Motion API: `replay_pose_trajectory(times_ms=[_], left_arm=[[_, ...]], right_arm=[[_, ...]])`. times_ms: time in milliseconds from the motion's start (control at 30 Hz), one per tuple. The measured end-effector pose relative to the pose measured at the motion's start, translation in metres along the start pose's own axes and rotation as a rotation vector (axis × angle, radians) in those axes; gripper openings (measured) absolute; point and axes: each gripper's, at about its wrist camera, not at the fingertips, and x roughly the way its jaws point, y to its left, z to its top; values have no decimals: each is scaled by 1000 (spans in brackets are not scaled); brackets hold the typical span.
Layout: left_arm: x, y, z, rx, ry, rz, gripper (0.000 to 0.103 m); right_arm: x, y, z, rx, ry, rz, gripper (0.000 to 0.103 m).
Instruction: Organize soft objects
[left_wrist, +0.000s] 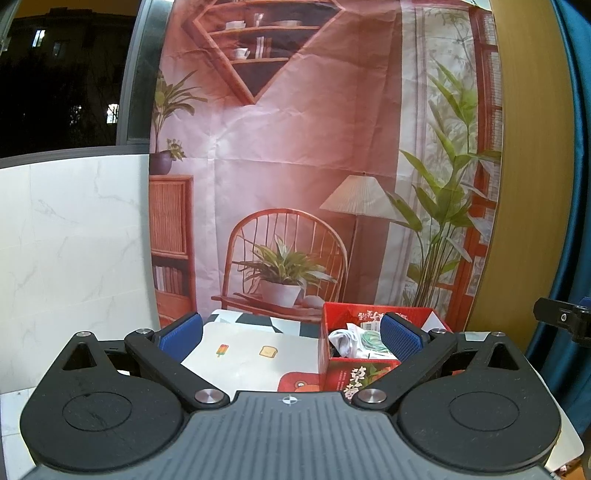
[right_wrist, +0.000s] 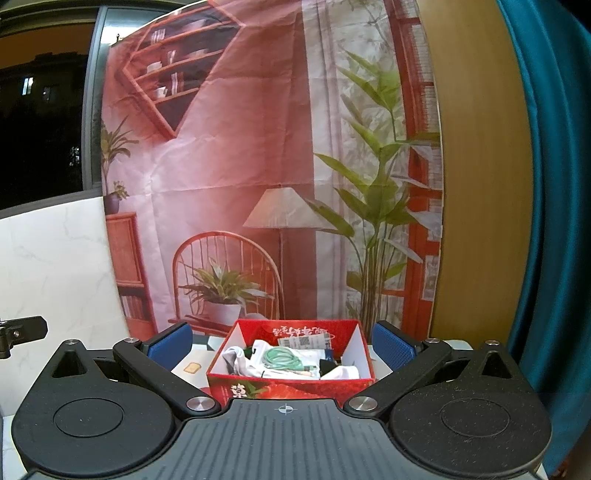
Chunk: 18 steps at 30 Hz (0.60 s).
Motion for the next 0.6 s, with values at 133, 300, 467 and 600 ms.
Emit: replay_pose_trajectory(times_ms=[133,300,467,600], left_arm=[[0,0,0,0,0,1,103],[1,1,-1,-7,6,2,103],[1,2,-3,-12,10,2,103],[1,1,-4,-9,8,7,103]], right_arm=[[0,0,1,7,-2,-3,103],[1,0,1,6,-1,-4,103],[2,0,0,5,4,-5,103],[2,0,1,4,3,-5,103]])
